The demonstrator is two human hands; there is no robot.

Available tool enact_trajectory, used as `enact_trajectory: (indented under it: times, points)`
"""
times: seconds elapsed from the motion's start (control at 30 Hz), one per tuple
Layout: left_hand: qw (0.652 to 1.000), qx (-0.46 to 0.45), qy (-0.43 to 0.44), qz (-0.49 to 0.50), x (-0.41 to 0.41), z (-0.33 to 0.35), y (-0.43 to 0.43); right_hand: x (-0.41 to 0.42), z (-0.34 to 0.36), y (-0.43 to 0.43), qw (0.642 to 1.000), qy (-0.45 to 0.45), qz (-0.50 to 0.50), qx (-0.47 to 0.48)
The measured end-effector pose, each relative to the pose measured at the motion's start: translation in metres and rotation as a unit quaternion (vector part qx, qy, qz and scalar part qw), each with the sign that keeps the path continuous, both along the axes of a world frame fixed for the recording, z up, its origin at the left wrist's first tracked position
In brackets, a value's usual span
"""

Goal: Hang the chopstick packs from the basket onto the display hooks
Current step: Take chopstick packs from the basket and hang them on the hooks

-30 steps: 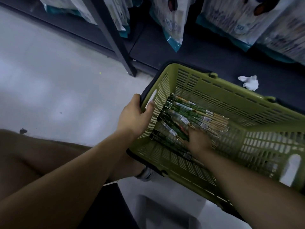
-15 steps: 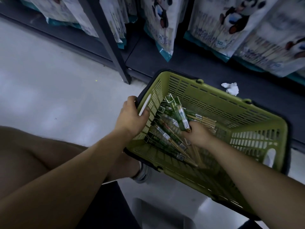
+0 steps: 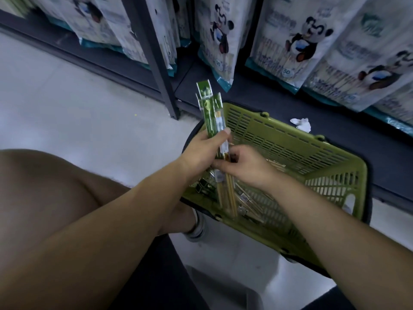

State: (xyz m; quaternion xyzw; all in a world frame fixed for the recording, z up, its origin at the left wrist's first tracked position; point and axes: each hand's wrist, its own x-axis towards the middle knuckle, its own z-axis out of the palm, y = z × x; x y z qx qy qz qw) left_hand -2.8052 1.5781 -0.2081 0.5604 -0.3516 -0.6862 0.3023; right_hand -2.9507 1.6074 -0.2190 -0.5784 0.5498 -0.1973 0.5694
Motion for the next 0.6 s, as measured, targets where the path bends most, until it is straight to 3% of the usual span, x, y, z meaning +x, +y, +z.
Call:
enact_trajectory:
  times: [0.1, 0.23, 0.43, 0.6]
  points:
    - [0.997, -0.017, -0.004, 0.074, 0.015, 0.001, -0.015, -0.013, -0.023, 0.005, 0.995, -0.029, -0.036, 0.088]
    - [0.990, -0.010, -0.016, 0.142, 0.037, -0.004, -0.031, -0.036, -0.089, 0.024, 0.981, 0.169, -0.002, 0.094]
    - [0.996, -0.010, -0.074, 0.053, 0.041, -0.023, -0.022, -0.038, -0.163, 0.061, 0.939, 0.297, 0.100, 0.144]
    - [0.997, -0.043, -0.065, 0.021, 0.042, -0.028, -0.021, -0.024, -0.186, 0.071, 0.942, 0.286, 0.103, 0.144]
